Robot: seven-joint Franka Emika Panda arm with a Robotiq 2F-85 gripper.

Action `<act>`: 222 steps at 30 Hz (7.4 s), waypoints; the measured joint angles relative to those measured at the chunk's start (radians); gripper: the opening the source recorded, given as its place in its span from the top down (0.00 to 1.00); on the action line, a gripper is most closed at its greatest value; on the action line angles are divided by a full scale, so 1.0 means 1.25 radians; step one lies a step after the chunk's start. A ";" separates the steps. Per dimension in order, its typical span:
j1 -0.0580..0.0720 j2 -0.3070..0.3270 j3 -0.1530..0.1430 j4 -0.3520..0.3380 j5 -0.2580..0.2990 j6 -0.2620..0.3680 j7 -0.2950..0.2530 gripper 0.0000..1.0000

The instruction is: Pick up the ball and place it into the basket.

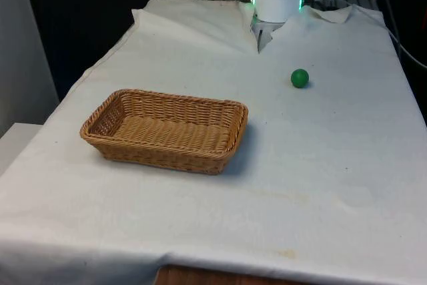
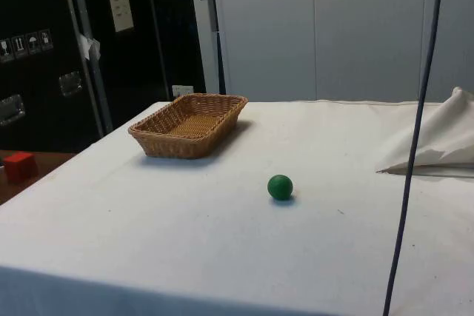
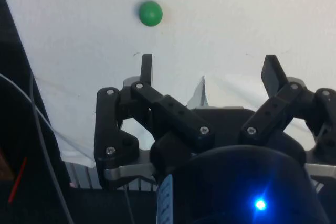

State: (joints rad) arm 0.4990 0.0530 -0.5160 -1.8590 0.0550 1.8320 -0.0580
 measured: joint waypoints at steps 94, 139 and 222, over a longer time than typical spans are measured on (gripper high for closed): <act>-0.004 -0.065 0.103 -0.643 -0.034 0.675 0.118 0.00; -0.010 0.133 0.176 -0.653 0.106 0.849 0.085 0.00; -0.046 -0.074 0.110 -0.502 0.010 0.537 0.037 1.00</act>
State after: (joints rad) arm 0.4420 -0.0400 -0.3780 -2.4860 0.0680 2.5030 -0.0120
